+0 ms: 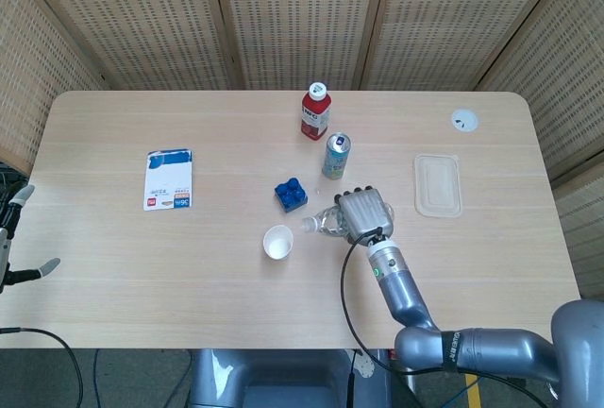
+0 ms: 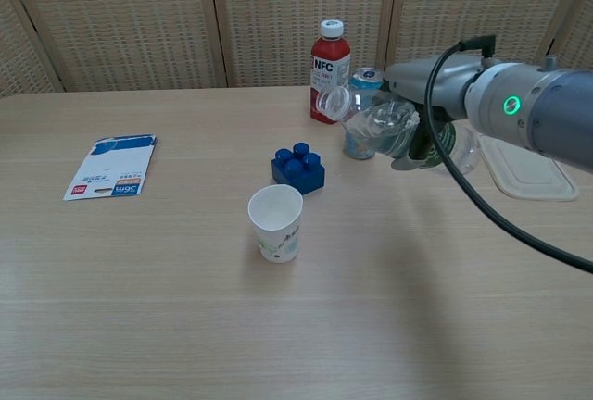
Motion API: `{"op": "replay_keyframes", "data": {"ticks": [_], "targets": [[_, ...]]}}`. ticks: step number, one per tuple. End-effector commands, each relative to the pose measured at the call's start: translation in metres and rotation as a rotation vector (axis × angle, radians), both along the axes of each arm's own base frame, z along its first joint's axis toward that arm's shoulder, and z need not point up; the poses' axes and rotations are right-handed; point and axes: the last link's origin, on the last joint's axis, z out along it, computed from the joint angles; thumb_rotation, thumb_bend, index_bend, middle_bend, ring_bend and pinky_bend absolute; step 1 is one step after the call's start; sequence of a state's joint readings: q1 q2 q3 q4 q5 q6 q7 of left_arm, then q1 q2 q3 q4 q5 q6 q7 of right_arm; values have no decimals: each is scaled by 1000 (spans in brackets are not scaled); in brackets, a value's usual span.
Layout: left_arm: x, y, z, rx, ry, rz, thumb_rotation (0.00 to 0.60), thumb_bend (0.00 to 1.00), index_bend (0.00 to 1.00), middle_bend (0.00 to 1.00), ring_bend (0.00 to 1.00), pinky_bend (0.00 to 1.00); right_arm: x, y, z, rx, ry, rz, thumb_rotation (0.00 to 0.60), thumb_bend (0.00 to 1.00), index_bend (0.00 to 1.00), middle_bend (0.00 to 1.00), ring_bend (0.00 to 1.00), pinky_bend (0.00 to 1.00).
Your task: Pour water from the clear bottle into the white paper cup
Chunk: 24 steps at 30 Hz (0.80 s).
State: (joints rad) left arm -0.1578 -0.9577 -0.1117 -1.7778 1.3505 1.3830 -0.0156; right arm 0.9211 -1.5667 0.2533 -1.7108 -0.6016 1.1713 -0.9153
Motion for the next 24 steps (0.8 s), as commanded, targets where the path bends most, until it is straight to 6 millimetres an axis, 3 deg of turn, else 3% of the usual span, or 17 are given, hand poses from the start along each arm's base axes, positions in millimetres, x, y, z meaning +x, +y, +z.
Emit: {"op": "replay_keyframes", "data": {"ticks": [1, 24], "targets": [[0, 0, 0, -5, 1, 2, 600, 69, 0, 0, 0, 0, 3, -1, -4, -15, 29, 2, 600, 719, 536, 597, 631, 733], [-3, 1, 2, -15, -16, 8, 600, 70, 0, 0, 0, 0, 11, 1, -31, -117, 230, 32, 600, 720, 536, 604, 634, 736]]}}
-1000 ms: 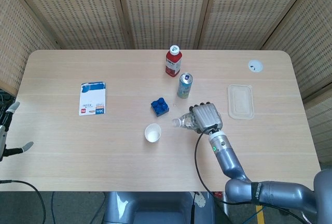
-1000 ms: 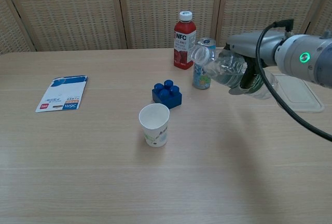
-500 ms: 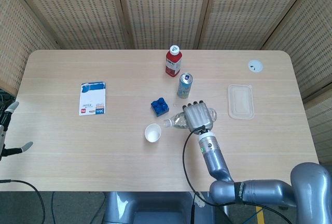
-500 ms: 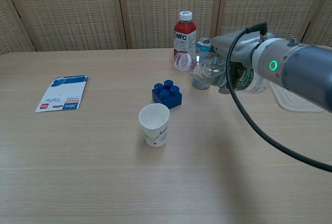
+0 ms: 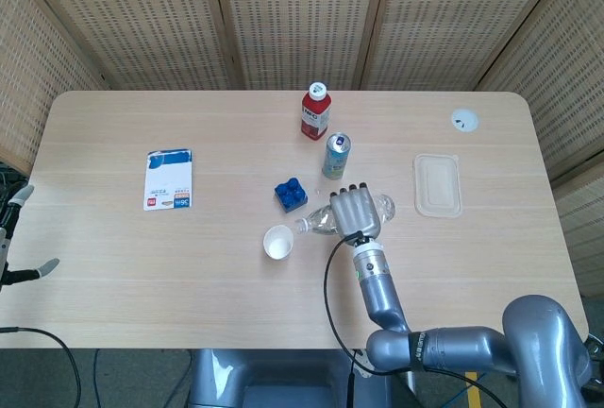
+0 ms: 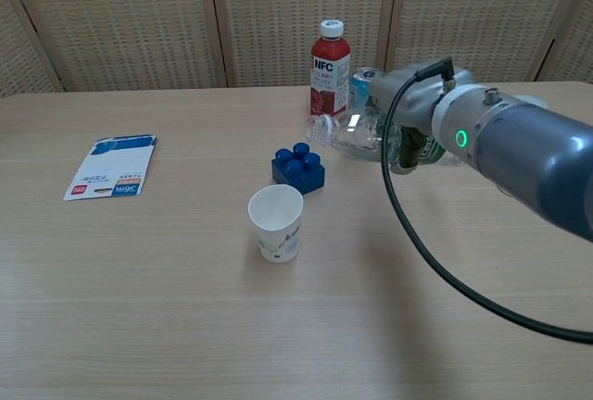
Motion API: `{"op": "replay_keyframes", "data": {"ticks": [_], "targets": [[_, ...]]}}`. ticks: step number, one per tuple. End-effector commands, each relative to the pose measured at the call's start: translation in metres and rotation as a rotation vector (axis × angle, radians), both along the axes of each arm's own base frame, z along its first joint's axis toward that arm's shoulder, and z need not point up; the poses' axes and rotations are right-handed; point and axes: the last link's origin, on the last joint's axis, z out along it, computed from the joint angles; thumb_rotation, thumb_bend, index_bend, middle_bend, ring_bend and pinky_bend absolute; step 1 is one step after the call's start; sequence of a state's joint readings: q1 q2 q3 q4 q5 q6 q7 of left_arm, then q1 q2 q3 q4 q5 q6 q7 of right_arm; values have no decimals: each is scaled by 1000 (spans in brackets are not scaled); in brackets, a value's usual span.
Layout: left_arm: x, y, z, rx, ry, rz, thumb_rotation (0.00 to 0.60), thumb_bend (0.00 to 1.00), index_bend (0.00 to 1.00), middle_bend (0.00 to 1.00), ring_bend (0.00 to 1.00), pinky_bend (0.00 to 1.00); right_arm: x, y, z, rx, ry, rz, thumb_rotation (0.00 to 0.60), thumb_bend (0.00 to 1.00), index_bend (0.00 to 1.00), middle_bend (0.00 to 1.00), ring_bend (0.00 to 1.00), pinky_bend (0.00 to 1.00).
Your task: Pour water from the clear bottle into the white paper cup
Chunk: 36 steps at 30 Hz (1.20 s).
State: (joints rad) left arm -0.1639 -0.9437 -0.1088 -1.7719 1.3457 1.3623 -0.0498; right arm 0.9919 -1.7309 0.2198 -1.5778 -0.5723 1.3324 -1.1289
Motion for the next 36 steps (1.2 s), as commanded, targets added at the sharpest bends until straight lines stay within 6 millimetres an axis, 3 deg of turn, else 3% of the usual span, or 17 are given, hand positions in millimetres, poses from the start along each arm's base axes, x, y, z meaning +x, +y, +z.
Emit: {"op": "replay_keyframes", "data": {"ticks": [1, 36], "targets": [[0, 0, 0, -1, 0, 0, 600, 69, 0, 0, 0, 0, 1, 1, -2, -10, 15, -4, 600, 719, 536, 604, 634, 737], [-2, 2, 2, -7, -11, 9, 600, 69, 0, 0, 0, 0, 29, 9, -17, -37, 62, -24, 600, 719, 536, 606, 638, 738]]}}
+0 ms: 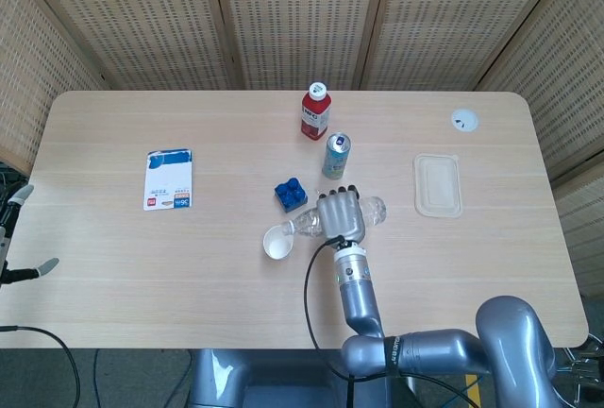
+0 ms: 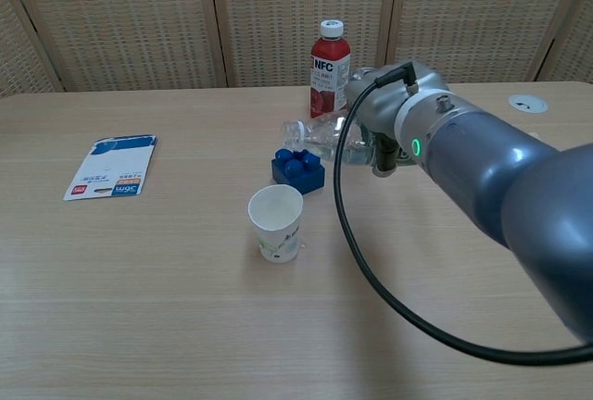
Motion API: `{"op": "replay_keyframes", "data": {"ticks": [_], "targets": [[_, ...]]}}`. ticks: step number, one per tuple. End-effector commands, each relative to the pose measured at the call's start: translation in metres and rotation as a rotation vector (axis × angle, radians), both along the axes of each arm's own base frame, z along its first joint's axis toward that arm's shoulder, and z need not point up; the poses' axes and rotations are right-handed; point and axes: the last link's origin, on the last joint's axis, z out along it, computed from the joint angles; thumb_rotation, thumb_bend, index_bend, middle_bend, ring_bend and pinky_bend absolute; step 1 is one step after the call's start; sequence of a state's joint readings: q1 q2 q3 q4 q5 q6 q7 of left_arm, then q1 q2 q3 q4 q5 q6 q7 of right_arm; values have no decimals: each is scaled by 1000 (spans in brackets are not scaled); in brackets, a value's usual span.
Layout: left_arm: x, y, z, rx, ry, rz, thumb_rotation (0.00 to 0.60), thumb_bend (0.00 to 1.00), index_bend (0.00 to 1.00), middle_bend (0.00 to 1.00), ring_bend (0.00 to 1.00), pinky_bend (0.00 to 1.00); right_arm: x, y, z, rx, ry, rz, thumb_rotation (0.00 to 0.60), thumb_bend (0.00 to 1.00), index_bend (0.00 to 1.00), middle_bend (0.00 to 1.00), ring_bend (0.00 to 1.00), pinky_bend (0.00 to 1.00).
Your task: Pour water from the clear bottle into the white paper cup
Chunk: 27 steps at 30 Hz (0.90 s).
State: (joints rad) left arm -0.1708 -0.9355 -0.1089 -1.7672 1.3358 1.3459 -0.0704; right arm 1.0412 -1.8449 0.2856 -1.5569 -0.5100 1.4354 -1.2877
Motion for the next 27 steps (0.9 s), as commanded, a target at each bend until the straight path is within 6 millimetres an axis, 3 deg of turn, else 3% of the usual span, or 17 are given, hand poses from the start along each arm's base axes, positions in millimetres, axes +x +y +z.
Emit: {"op": "replay_keyframes", "data": {"ticks": [1, 27], "targets": [[0, 0, 0, 0, -1, 0, 600, 68, 0, 0, 0, 0, 1, 1, -1, -4, 5, 1, 600, 719, 536, 606, 639, 739], [-1, 0, 2, 0, -9, 5, 600, 70, 0, 0, 0, 0, 3, 2, -5, -65, 105, 51, 600, 718, 535, 609, 643, 740]]}}
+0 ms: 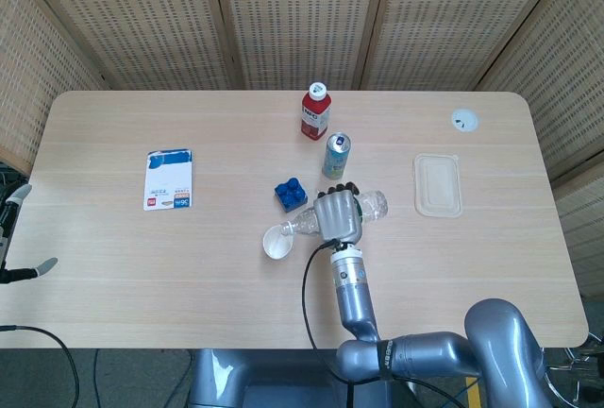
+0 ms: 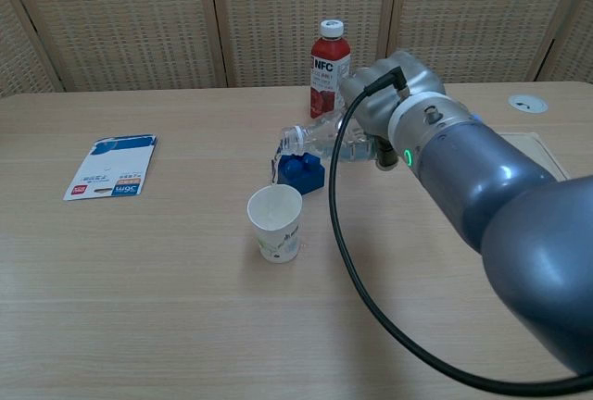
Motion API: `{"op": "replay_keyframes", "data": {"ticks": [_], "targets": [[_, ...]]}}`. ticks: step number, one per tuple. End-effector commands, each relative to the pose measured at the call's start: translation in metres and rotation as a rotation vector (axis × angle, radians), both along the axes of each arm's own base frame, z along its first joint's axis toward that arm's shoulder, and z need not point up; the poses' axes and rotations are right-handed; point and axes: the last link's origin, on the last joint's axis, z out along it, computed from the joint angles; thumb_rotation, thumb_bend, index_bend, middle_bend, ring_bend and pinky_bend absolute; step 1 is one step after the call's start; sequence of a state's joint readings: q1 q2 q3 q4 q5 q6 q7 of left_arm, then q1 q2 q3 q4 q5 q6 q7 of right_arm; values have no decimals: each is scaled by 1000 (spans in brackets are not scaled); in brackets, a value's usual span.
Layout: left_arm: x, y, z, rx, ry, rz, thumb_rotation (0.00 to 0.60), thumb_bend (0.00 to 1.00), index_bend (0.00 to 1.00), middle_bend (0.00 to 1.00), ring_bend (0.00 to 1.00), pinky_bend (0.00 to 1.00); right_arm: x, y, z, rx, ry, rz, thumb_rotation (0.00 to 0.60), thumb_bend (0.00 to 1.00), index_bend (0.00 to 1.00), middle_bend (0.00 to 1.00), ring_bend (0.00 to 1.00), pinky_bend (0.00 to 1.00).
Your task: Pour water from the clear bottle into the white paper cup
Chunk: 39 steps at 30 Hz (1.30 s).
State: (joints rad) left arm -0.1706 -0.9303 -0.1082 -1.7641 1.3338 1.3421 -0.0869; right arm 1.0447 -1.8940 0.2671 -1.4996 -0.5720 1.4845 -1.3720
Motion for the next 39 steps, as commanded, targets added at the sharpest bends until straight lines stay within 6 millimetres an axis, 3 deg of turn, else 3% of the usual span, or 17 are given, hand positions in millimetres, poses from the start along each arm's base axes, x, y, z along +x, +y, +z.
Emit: {"op": "replay_keyframes", "data": {"ticks": [1, 22, 39], "targets": [[0, 0, 0, 0, 0, 0, 600, 70, 0, 0, 0, 0, 0, -1, 0, -4, 4, 3, 600, 719, 535, 609, 643, 740], [0, 0, 1, -3, -3, 2, 600, 69, 0, 0, 0, 0, -2, -4, 3, -9, -15, 6, 600, 719, 536, 611, 643, 740], [-1, 0, 1, -9, -7, 6, 600, 70, 0, 0, 0, 0, -20, -16, 30, 134, -543, -61, 600, 718, 535, 616, 643, 740]]}}
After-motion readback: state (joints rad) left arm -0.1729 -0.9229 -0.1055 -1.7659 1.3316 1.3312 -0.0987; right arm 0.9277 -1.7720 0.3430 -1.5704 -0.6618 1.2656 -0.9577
